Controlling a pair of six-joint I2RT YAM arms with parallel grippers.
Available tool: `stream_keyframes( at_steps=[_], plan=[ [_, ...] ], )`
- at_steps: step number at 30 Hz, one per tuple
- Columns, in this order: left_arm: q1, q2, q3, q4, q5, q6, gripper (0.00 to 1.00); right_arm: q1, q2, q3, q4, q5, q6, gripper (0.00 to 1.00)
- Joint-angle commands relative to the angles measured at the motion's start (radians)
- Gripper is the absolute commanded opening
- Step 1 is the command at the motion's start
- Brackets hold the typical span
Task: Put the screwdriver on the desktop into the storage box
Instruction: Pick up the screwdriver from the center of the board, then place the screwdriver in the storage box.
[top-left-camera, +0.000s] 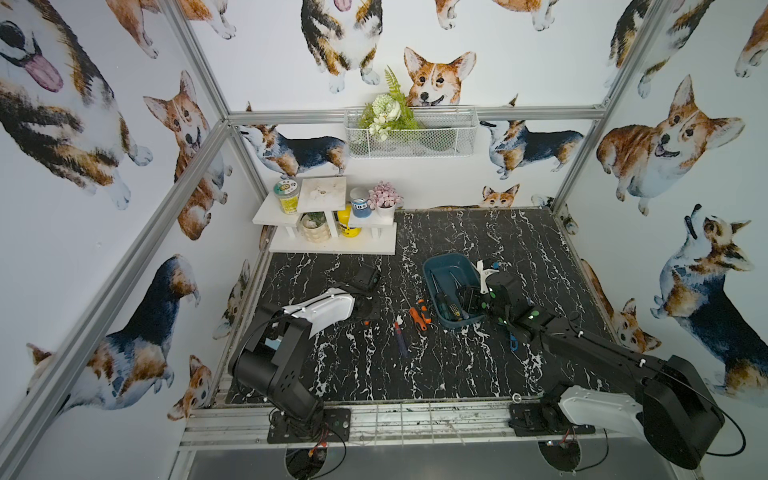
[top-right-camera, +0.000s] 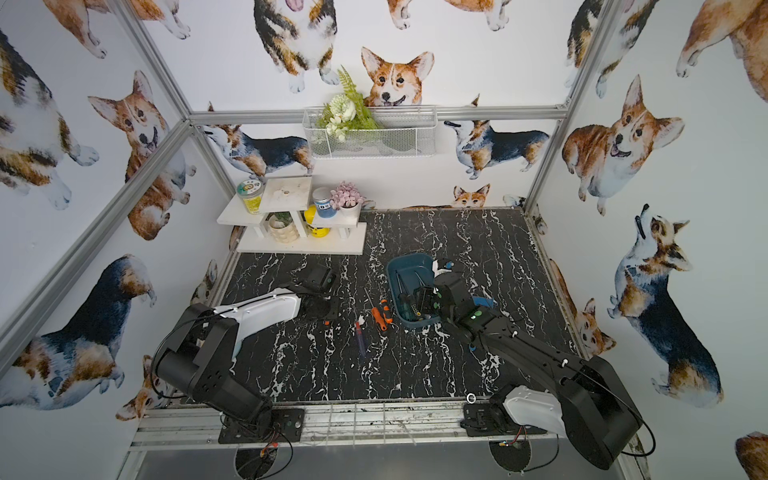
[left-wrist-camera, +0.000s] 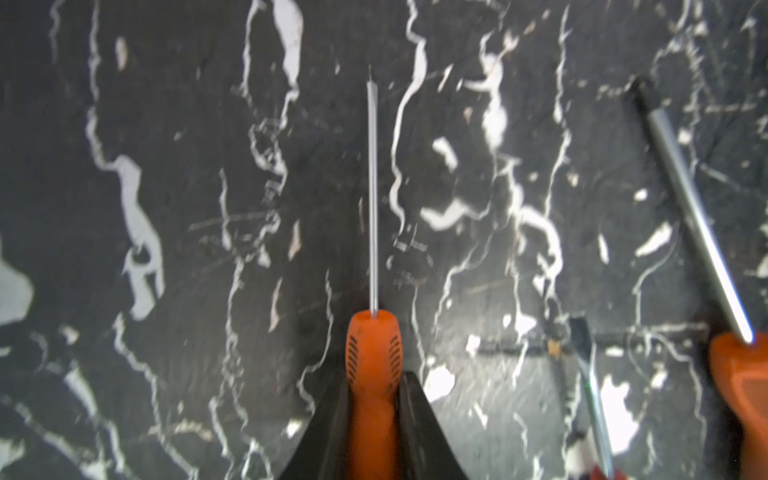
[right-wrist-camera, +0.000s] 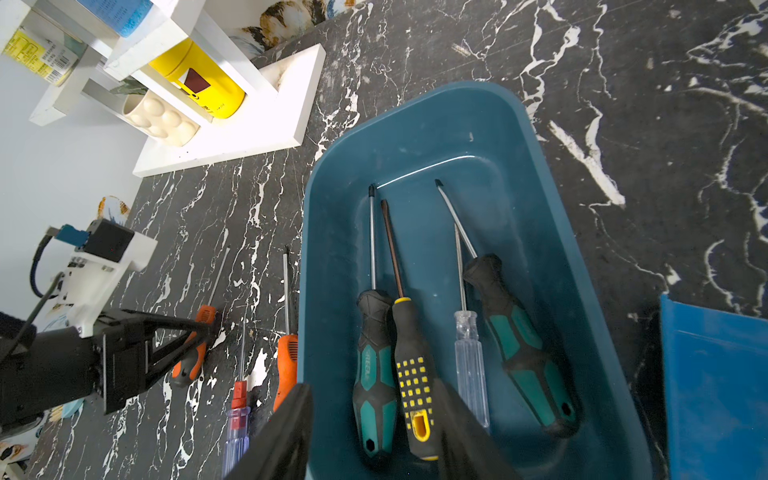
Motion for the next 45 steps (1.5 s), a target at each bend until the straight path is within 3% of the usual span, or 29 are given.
stream_keyframes(
  at_steps=[1,7,11,13,16,22,29,34,38,45],
  plan=[
    [-0.002,-0.063,0.003,-0.025,0.007,-0.027,0.07,-0.004,-0.010,0.009,0.024,0.012,0.008,0.52],
    [-0.002,-0.183,0.048,-0.064,0.001,-0.069,0.05,-0.008,-0.023,0.008,0.021,0.012,0.009,0.52],
    [-0.011,-0.246,0.052,-0.044,0.044,-0.162,0.01,-0.010,-0.029,0.013,0.014,0.020,0.010,0.52],
    [-0.065,-0.272,0.045,0.003,0.064,-0.237,0.02,-0.012,-0.060,0.013,0.006,0.048,0.010,0.52],
    [-0.215,-0.259,0.080,0.053,0.015,-0.359,0.02,-0.024,-0.099,0.003,0.006,0.084,0.014,0.52],
    [-0.425,-0.095,0.208,0.175,-0.085,-0.556,0.06,-0.062,-0.163,-0.015,-0.036,0.122,0.022,0.52],
    [-0.522,0.205,0.491,0.125,-0.181,-0.639,0.07,-0.142,-0.282,-0.053,-0.103,0.147,0.012,0.52],
    [-0.548,0.398,0.693,-0.018,-0.251,-0.728,0.09,-0.172,-0.332,-0.060,-0.157,0.181,0.016,0.53],
    [-0.548,0.469,0.733,-0.026,-0.261,-0.798,0.10,-0.181,-0.350,-0.065,-0.167,0.183,0.010,0.53],
    [-0.549,0.593,0.821,-0.054,-0.202,-0.814,0.13,-0.189,-0.344,-0.055,-0.164,0.174,0.002,0.53]
  ],
)
